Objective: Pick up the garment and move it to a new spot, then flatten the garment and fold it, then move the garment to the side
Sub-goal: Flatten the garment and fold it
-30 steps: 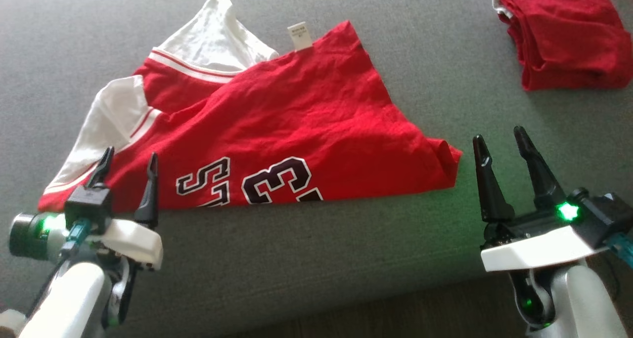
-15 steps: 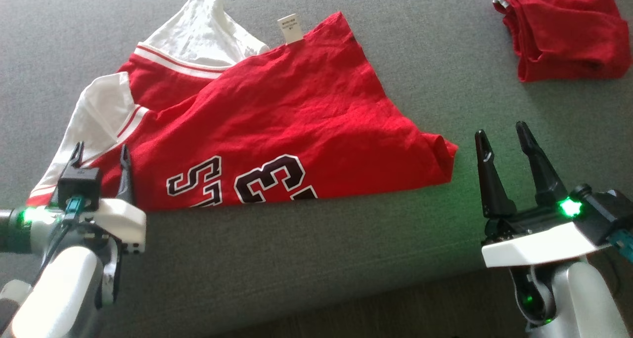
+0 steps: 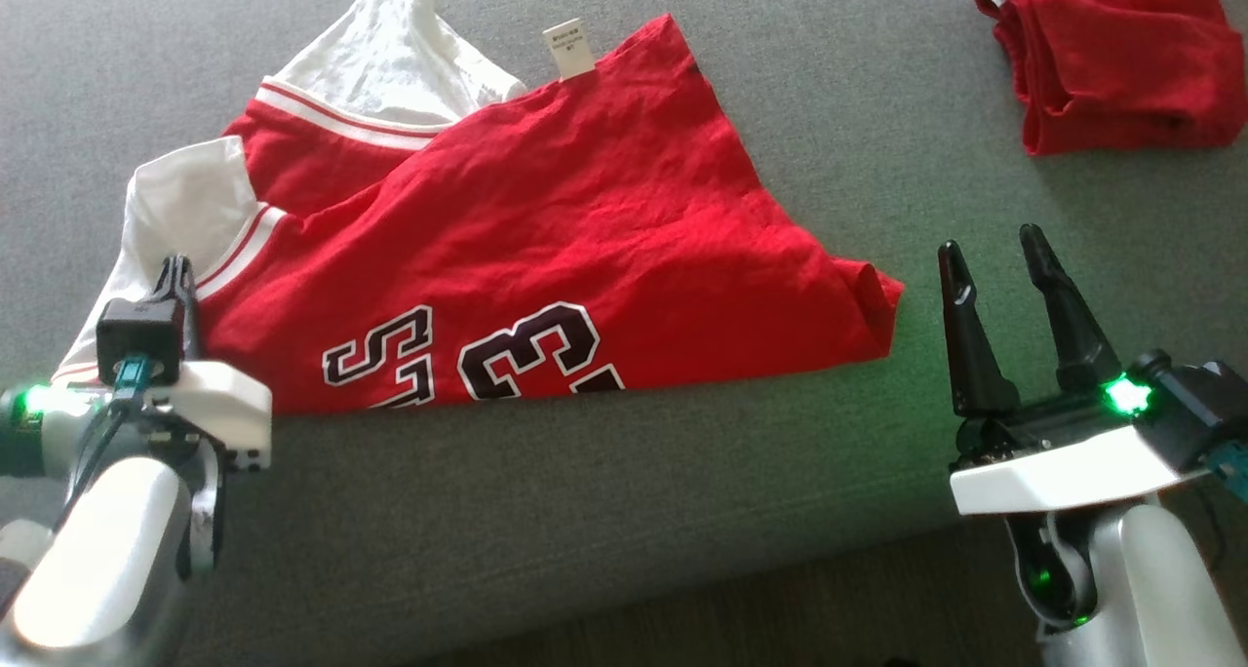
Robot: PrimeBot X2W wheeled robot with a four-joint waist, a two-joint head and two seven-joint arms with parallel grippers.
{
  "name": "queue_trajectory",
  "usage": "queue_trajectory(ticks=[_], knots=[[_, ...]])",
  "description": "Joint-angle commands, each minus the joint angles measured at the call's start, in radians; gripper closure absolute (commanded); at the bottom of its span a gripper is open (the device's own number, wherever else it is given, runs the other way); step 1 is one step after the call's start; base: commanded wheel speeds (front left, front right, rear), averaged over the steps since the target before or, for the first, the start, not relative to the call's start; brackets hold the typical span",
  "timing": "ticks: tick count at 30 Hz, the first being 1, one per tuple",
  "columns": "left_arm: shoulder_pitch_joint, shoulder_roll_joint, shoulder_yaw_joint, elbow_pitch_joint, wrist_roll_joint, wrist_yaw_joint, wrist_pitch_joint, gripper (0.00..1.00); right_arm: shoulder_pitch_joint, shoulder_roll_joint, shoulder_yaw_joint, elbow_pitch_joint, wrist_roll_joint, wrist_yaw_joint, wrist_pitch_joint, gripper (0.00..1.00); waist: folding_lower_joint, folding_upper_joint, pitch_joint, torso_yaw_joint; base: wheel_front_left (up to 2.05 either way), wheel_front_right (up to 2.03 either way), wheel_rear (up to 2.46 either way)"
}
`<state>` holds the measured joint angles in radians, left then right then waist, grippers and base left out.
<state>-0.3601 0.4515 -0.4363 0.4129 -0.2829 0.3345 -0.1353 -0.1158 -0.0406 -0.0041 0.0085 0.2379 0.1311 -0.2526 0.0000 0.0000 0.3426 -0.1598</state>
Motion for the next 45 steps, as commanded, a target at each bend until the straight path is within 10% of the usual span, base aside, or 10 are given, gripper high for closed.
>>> queue_trajectory(ticks=[1, 13, 33, 45], knots=[[-0.046, 0.035, 0.047, -0.02, 0.003, 0.004, -0.015, 1.0, -0.02, -0.01, 0.018, -0.032, 0.005, 0.0, -0.009, 0.0, 0.0, 0.0, 0.0, 0.001, 0.0, 0.0, 0.0], [-0.043, 0.059, 0.091, -0.096, -0.004, 0.032, -0.099, 1.0, -0.1, -0.01, 0.079, 0.052, -0.019, 0.0, -0.009, 0.0, 0.0, 0.0, -0.027, 0.053, 0.0, 0.0, 0.0], [-0.132, -0.039, 0.089, -0.123, -0.004, -0.041, -0.126, 1.0, -0.802, -0.01, 0.106, 0.904, -0.08, 0.0, 0.233, 0.0, 0.0, 0.0, -0.003, 0.221, 0.0, 0.0, 0.0], [-0.163, -0.064, 0.104, -0.114, 0.033, -0.081, -0.126, 1.0, -1.003, -0.01, 0.104, 1.154, -0.138, 0.0, 0.286, 0.0, 0.0, 0.0, 0.017, 0.251, 0.0, 0.0, 0.0]])
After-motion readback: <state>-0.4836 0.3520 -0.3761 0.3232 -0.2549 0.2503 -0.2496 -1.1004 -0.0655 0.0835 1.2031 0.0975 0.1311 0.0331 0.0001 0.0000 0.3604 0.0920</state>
